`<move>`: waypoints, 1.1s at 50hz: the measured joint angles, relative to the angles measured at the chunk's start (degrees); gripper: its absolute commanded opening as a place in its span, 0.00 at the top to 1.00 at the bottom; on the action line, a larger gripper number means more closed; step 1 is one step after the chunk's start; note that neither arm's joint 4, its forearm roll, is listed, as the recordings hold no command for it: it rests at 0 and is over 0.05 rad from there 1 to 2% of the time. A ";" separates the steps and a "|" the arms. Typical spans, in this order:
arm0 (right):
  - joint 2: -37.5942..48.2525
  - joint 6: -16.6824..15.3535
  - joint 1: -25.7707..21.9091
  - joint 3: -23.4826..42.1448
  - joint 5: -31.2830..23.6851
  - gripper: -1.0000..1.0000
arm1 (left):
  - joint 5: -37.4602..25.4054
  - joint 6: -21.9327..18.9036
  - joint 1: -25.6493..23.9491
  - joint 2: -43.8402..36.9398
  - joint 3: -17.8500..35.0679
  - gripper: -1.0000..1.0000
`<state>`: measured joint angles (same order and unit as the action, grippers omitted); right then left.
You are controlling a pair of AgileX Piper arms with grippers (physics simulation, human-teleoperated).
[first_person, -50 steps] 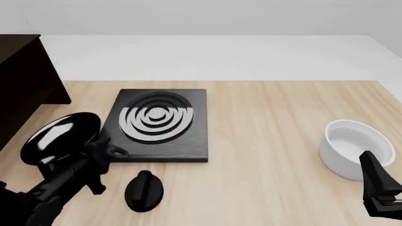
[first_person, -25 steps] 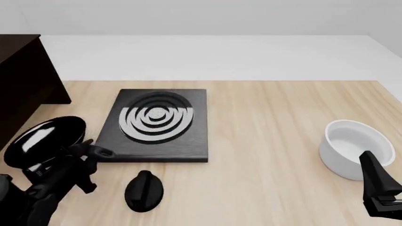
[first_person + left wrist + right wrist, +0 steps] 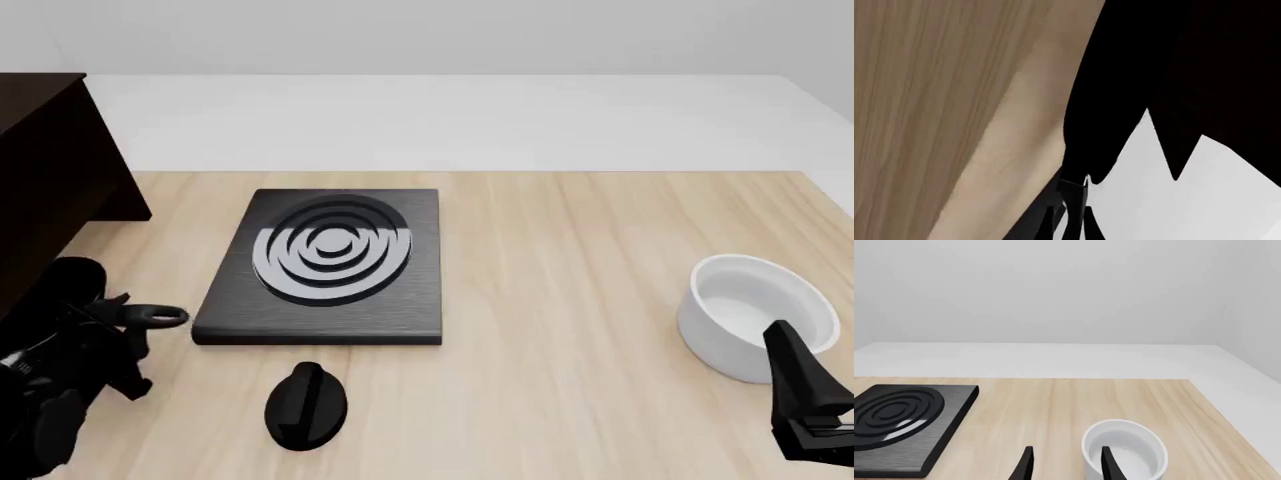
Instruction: Put the frying pan under the cabinet shelf.
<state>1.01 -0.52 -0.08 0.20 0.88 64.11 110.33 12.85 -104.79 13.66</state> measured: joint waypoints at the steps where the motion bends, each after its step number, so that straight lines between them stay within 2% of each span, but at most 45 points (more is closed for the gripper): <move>1: 0.00 0.00 0.00 0.00 0.00 0.00 | -0.66 -0.77 0.75 -0.05 0.46 1.00; 14: 0.00 0.00 0.00 0.00 0.00 0.00 | -7.44 -11.53 8.15 -4.30 8.85 1.00; 16: 0.00 0.00 0.00 0.00 0.00 0.00 | -7.53 -11.63 8.18 -4.49 9.06 1.00; 17: 0.00 0.00 0.00 0.00 0.00 0.00 | -7.60 -11.70 8.18 -4.51 9.13 0.00; 21: 0.01 0.00 0.00 0.00 0.00 0.00 | -8.08 -8.39 8.99 -4.57 9.51 0.00; 27: 0.00 0.00 0.01 0.00 0.00 0.00 | -9.67 -8.69 8.85 -4.27 9.99 0.00; 39: 0.01 0.00 0.01 0.00 0.00 0.00 | -12.18 -18.15 6.38 -2.14 9.54 0.00; 55: 0.00 0.00 0.00 0.00 0.00 0.00 | -16.71 -24.13 -3.49 7.84 2.84 0.00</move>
<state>1.01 -0.52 -0.08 0.20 0.87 47.40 86.20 9.37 -96.95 16.50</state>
